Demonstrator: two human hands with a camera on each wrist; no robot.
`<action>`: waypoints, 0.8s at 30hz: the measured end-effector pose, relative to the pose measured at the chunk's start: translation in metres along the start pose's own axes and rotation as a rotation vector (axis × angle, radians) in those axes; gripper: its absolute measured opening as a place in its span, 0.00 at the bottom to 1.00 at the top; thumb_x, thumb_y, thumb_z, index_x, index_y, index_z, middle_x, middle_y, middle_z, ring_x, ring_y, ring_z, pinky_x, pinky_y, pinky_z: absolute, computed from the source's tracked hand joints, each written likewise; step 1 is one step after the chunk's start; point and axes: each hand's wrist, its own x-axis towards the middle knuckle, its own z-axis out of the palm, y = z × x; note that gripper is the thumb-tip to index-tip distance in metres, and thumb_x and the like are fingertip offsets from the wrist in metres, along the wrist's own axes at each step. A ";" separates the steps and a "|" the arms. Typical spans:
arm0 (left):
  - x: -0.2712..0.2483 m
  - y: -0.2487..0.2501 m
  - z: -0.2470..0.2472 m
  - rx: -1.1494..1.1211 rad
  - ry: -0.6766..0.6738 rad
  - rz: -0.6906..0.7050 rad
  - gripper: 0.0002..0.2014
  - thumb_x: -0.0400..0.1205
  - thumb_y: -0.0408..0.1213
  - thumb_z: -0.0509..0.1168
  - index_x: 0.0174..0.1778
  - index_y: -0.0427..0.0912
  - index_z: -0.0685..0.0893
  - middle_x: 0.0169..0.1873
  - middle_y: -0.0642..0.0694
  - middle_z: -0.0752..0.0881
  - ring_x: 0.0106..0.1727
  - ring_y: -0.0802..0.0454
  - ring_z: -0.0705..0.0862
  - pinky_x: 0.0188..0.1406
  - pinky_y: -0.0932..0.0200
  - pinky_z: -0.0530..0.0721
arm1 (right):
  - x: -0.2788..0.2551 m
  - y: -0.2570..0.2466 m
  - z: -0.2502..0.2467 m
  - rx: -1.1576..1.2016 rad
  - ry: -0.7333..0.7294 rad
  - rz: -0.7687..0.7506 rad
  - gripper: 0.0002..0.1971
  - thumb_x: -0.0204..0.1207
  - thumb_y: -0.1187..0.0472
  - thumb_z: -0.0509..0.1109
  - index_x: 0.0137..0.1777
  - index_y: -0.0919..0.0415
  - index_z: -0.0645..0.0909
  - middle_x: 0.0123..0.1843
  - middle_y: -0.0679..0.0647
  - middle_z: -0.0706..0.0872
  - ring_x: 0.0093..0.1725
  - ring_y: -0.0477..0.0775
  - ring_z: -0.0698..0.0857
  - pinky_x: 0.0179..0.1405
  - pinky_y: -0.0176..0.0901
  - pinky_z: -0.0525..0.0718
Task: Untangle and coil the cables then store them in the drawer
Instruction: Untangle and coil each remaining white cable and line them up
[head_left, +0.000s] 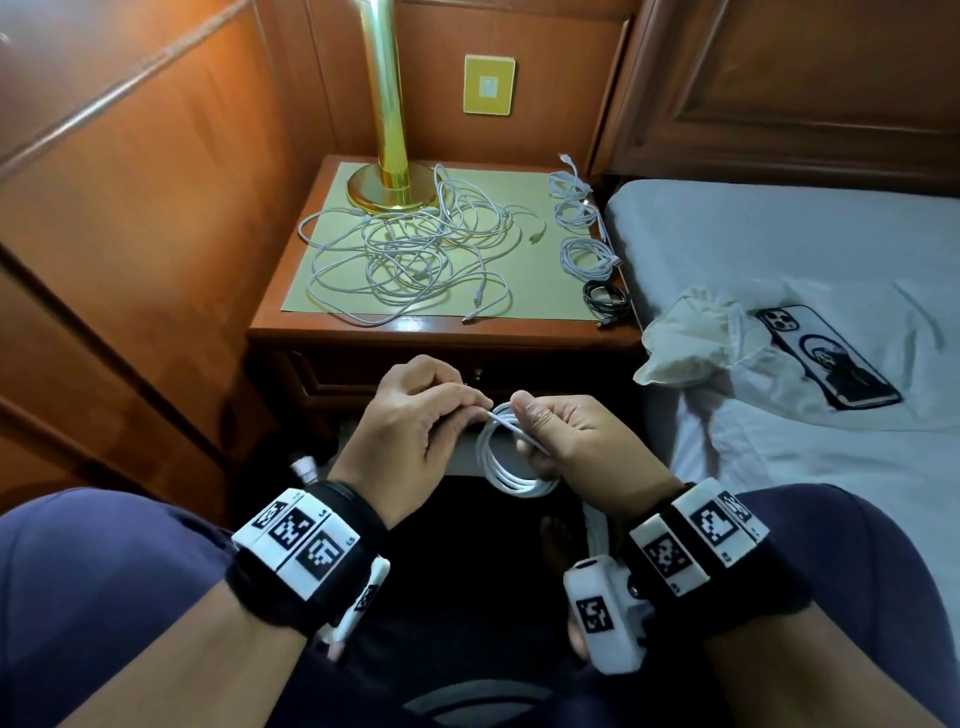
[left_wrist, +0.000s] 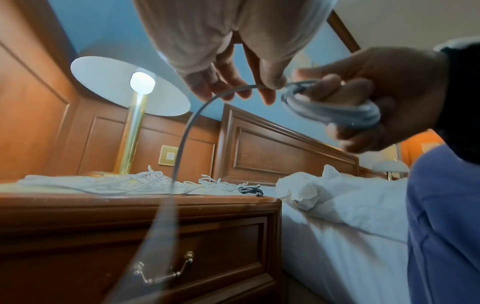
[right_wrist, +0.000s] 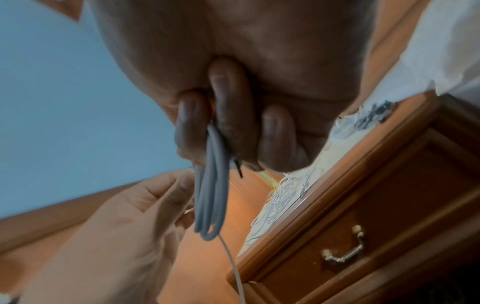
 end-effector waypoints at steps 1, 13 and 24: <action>-0.001 0.001 0.001 0.043 0.025 -0.003 0.13 0.85 0.45 0.66 0.50 0.43 0.93 0.48 0.49 0.82 0.51 0.47 0.81 0.56 0.57 0.81 | -0.002 -0.004 -0.001 0.021 -0.005 0.015 0.23 0.87 0.50 0.59 0.31 0.62 0.74 0.22 0.48 0.68 0.20 0.41 0.65 0.22 0.29 0.63; -0.001 0.016 0.001 -0.632 -0.064 -0.585 0.14 0.80 0.45 0.70 0.51 0.39 0.92 0.45 0.45 0.94 0.52 0.48 0.92 0.58 0.50 0.88 | -0.001 0.000 0.003 0.088 -0.015 -0.083 0.24 0.86 0.48 0.57 0.25 0.47 0.75 0.21 0.43 0.67 0.22 0.42 0.63 0.23 0.32 0.63; 0.005 0.021 0.001 -1.247 -0.164 -0.882 0.17 0.76 0.30 0.69 0.61 0.32 0.82 0.33 0.41 0.83 0.37 0.49 0.84 0.49 0.52 0.83 | 0.007 0.005 0.011 -0.371 0.214 -0.215 0.25 0.85 0.40 0.57 0.40 0.59 0.84 0.27 0.42 0.80 0.29 0.42 0.80 0.31 0.37 0.75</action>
